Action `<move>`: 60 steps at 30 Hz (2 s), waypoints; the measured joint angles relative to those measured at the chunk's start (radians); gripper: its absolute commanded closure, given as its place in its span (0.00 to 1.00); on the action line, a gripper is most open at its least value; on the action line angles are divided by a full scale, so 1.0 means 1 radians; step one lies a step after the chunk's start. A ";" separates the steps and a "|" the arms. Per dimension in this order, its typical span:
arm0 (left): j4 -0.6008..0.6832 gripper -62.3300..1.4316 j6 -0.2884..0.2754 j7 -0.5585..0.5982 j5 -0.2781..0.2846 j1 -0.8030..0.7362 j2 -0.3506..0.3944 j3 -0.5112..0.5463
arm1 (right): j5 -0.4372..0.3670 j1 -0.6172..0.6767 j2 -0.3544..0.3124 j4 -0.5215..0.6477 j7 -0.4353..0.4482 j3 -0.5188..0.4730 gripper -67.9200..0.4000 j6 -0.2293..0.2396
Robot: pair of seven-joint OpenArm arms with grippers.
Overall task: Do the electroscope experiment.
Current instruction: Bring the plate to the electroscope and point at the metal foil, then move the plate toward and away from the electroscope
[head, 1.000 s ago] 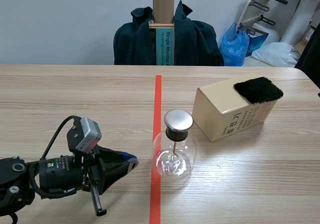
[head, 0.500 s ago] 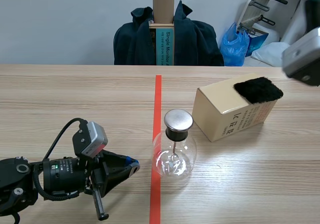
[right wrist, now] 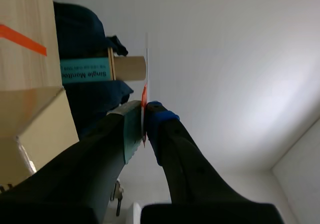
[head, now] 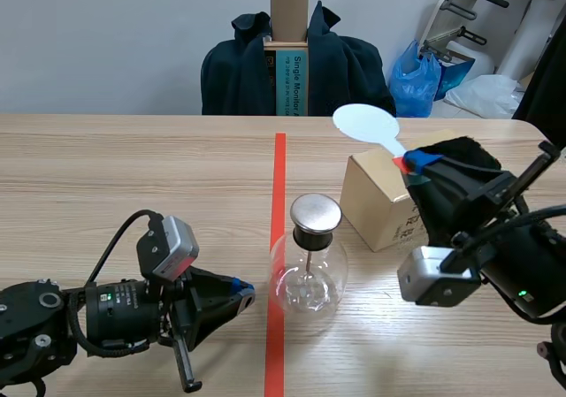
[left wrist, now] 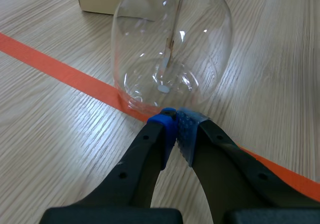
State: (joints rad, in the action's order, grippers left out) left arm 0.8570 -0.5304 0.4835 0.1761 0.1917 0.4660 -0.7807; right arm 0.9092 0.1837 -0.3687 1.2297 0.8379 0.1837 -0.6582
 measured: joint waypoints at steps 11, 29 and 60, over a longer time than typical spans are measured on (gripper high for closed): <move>0.000 0.95 0.000 0.000 0.000 0.000 -0.001 -0.042 | 0.011 0.035 -0.002 -0.018 0.040 0.001 0.98 0.000; 0.000 0.95 0.056 0.000 0.008 0.000 -0.001 -0.042 | 0.011 0.050 -0.008 -0.018 0.151 0.001 0.98 0.000; 0.000 0.95 0.105 0.000 0.015 0.000 -0.012 -0.042 | 0.017 0.050 -0.008 -0.018 0.359 0.001 0.98 0.000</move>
State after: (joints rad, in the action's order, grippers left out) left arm 0.8570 -0.4259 0.4835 0.1913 0.1913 0.4541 -0.8223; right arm 0.9260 0.2340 -0.3771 1.2121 1.1965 0.1844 -0.6582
